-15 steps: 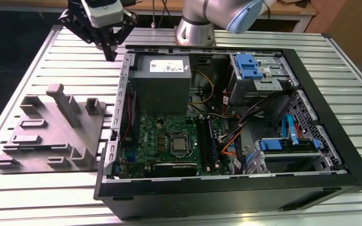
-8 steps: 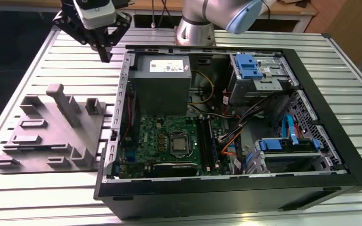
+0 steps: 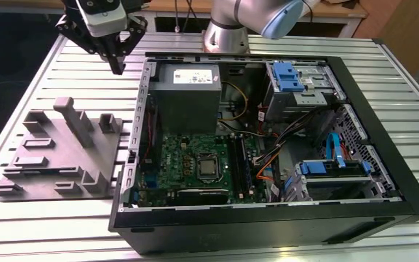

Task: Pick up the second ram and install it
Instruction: 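Reach for the second ram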

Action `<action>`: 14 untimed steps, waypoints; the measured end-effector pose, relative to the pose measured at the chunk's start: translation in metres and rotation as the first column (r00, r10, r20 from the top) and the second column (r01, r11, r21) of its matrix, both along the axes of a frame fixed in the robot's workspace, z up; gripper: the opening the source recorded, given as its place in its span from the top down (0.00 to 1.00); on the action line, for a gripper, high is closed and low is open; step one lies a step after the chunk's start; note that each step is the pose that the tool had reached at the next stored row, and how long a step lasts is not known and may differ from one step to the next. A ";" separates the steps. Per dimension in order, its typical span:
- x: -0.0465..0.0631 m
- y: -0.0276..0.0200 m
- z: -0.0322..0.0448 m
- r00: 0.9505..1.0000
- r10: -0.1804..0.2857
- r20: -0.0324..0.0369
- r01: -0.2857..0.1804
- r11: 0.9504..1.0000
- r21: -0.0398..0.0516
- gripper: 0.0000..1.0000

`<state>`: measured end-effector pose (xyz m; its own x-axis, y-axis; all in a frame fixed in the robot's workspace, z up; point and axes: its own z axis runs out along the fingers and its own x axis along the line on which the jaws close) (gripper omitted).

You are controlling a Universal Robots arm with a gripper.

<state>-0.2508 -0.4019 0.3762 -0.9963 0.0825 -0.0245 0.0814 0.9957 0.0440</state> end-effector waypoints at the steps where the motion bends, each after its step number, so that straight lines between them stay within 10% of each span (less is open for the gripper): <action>1: 0.000 0.0000 -0.0001 1.000 0.000 0.000 0.000 1.000 0.000 0.90; 14: -0.008 -0.0022 -0.0021 1.000 0.000 0.000 0.000 1.000 0.000 0.90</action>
